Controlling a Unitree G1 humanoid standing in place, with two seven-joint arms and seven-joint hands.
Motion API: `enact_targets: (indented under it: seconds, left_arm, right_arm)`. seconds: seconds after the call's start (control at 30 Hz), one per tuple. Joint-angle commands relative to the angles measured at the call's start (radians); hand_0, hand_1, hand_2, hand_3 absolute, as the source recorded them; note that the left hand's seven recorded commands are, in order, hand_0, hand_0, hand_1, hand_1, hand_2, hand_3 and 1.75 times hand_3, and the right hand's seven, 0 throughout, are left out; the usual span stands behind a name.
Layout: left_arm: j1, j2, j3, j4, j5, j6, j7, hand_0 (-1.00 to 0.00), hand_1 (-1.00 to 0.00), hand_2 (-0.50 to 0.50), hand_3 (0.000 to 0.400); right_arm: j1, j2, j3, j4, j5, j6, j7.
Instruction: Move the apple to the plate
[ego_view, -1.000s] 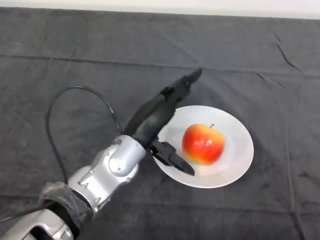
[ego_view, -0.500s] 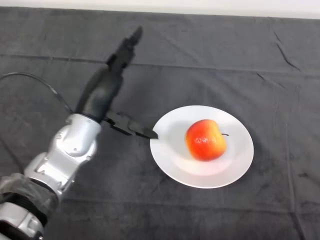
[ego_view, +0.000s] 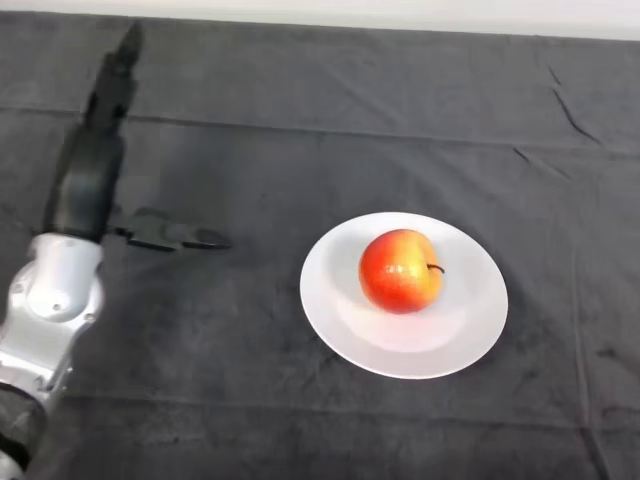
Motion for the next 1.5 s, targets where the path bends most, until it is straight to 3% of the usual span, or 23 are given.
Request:
enact_targets:
  seconds: [0.03, 0.73, 1.5]
  left_arm:
    - [0.038, 0.043, 0.038, -0.007, -0.022, -0.034, 0.02, 0.0, 0.0, 0.0, 0.0]
    - [0.243, 0.178, 0.328, -0.144, -0.114, -0.032, 0.052, 0.0, 0.0, 0.0, 0.0]
    - [0.315, 0.183, 0.534, -0.114, -0.122, -0.05, 0.109, 0.0, 0.0, 0.0, 0.0]
  right_arm:
    - [0.111, 0.088, -0.0135, 0.106, 0.0187, 0.099, -0.0038]
    - [0.112, 0.089, -0.0134, 0.104, 0.0184, 0.1, -0.0041]
    - [0.112, 0.089, -0.0135, 0.104, 0.0183, 0.1, -0.0042]
